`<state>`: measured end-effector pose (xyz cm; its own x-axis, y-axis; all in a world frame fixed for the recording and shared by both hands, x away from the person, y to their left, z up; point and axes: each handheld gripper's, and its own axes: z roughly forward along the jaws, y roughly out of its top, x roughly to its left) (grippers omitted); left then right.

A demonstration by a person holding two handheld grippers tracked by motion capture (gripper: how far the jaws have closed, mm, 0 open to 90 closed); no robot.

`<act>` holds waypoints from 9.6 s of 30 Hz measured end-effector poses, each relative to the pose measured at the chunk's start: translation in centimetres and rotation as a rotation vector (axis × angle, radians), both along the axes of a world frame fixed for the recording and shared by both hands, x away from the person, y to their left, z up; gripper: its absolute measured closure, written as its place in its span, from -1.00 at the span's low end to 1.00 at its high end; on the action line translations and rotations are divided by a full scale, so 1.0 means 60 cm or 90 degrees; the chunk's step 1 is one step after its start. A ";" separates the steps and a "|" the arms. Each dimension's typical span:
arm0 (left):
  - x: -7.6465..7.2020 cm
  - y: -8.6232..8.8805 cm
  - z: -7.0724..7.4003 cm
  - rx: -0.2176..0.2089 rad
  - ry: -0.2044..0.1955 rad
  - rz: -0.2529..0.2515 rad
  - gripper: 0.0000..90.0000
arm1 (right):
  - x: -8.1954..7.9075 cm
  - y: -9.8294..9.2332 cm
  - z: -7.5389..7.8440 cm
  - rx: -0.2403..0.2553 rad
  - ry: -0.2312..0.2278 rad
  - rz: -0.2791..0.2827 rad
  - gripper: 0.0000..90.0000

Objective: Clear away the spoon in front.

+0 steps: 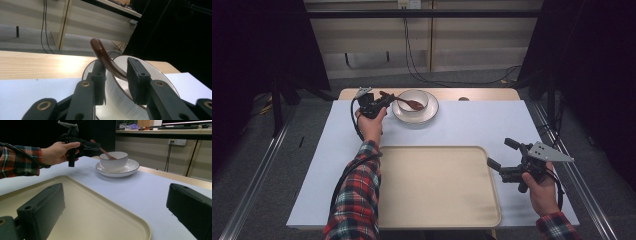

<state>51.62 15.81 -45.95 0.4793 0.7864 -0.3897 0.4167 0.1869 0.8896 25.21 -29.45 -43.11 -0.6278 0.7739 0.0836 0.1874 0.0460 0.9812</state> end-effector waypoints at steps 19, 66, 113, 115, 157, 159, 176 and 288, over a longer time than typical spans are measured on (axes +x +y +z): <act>-0.001 -0.012 0.021 -0.046 0.000 -0.019 0.79 | -0.001 0.000 0.001 0.002 -0.002 0.000 -0.97; -0.016 0.010 0.117 -0.102 -0.078 -0.031 0.86 | -0.002 0.001 0.001 0.004 0.002 0.007 -0.97; -0.104 0.058 0.119 -0.118 -0.041 -0.141 0.87 | -0.002 0.011 -0.004 -0.004 0.006 0.014 -0.97; -0.106 0.060 0.118 -0.105 -0.045 -0.155 0.87 | -0.002 0.011 -0.004 -0.004 0.007 0.014 -0.97; -0.173 0.050 0.102 -0.090 -0.005 -0.249 0.87 | -0.003 0.015 -0.005 -0.013 0.010 0.017 -0.97; -0.176 0.048 0.102 -0.091 -0.002 -0.253 0.87 | -0.003 0.015 -0.005 -0.014 0.011 0.017 -0.97; -0.201 0.052 0.093 -0.084 0.012 -0.276 0.87 | -0.003 0.015 -0.005 -0.017 0.010 0.020 -0.97; -0.312 0.049 0.052 -0.044 0.090 -0.393 0.86 | 0.000 0.022 -0.004 -0.019 0.012 0.024 -0.96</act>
<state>32.92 18.74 -42.82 0.7765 0.3528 -0.5221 0.5785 -0.0707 0.8126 25.22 -28.14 -43.38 -0.6553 0.7519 0.0730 0.2042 0.0832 0.9754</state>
